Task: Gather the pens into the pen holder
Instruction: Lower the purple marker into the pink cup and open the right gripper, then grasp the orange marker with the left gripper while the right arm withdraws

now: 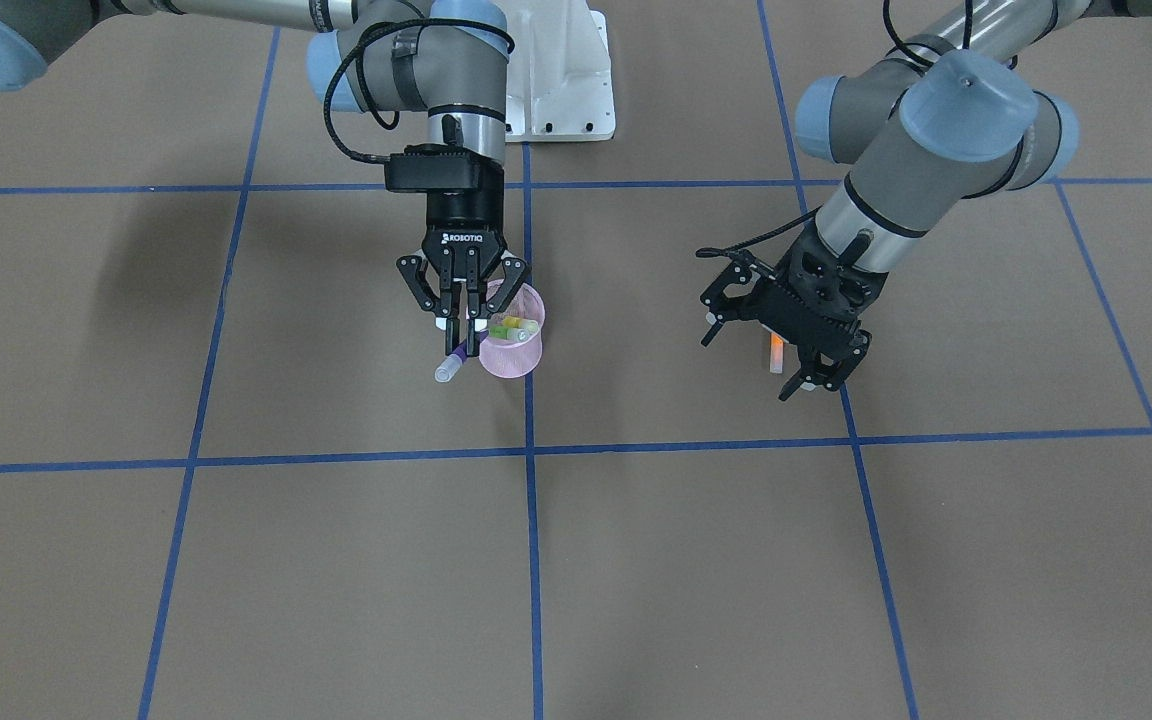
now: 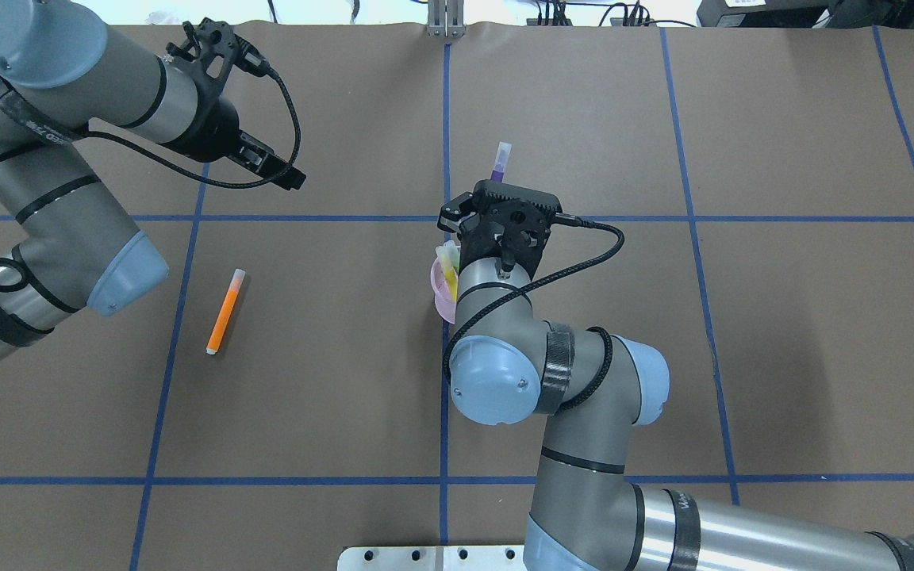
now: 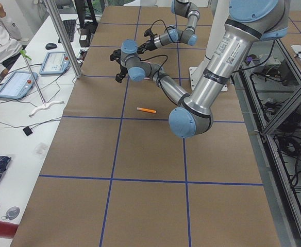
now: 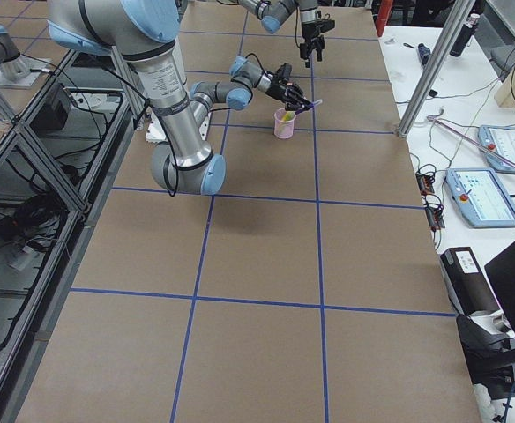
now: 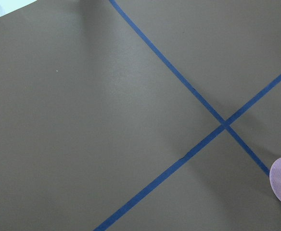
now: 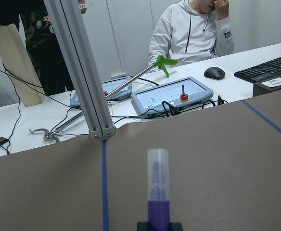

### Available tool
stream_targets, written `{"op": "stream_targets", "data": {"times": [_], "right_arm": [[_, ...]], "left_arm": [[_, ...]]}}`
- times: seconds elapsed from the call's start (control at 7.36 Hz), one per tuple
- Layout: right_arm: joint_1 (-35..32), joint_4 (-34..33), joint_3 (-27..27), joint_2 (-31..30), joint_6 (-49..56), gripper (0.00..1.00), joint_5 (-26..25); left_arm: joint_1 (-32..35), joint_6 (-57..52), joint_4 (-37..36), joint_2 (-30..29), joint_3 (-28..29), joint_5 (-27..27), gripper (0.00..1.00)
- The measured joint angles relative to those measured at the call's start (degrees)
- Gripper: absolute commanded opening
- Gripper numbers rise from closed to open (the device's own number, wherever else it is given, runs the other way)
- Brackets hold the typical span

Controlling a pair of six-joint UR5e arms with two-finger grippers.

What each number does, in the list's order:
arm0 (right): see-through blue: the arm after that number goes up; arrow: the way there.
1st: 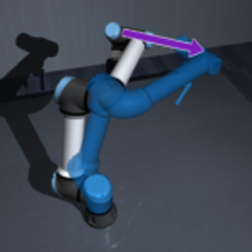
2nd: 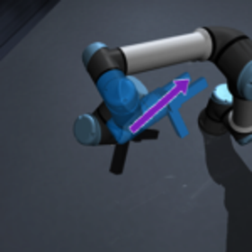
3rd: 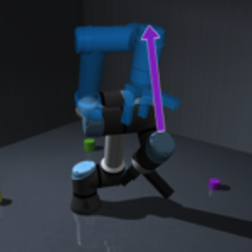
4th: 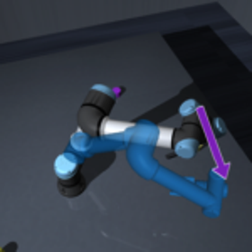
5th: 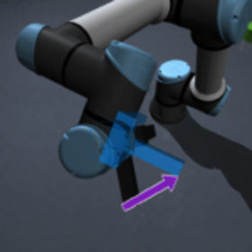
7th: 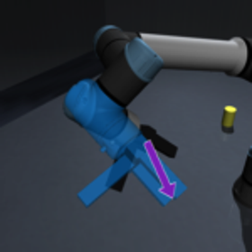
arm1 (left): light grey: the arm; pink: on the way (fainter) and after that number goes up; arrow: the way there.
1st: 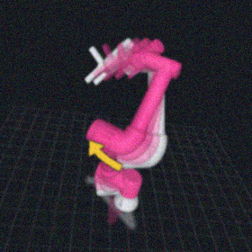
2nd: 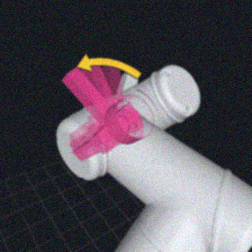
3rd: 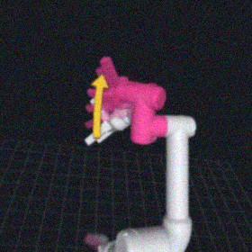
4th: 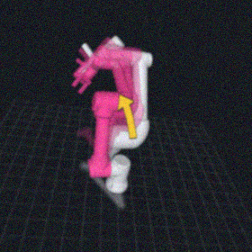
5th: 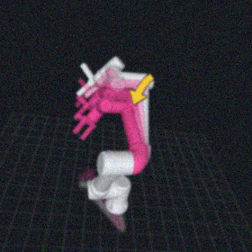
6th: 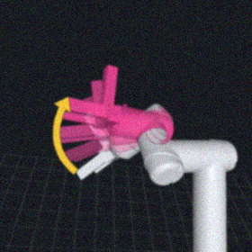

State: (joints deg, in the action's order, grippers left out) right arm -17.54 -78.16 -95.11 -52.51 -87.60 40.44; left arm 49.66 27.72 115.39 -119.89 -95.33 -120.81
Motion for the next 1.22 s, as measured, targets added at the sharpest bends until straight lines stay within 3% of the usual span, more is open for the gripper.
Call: {"op": "stream_targets", "data": {"times": [0.27,0.41,0.54,0.95,1.22], "right_arm": [[2.23,-0.04,0.61,-0.08,-0.07,0.00,-1.40],[3.36,-0.04,0.67,-0.30,-0.10,0.12,-2.27],[4.17,0.01,0.72,-0.44,-0.09,0.99,-2.86],[4.56,0.24,-0.70,-0.06,0.05,0.99,-2.16],[2.07,-0.04,-4.94,0.02,0.61,0.99,6.28]], "left_arm": [[-0.12,-0.12,0.01,0.03,0.13,0.03,1.00],[-0.15,-0.24,0.01,0.06,0.20,0.02,1.00],[-0.17,-0.32,0.01,0.08,0.24,0.01,1.00],[-0.21,-0.23,0.09,0.10,0.24,-0.01,1.00],[-0.38,-0.18,0.10,0.10,0.23,0.02,1.00]]}}
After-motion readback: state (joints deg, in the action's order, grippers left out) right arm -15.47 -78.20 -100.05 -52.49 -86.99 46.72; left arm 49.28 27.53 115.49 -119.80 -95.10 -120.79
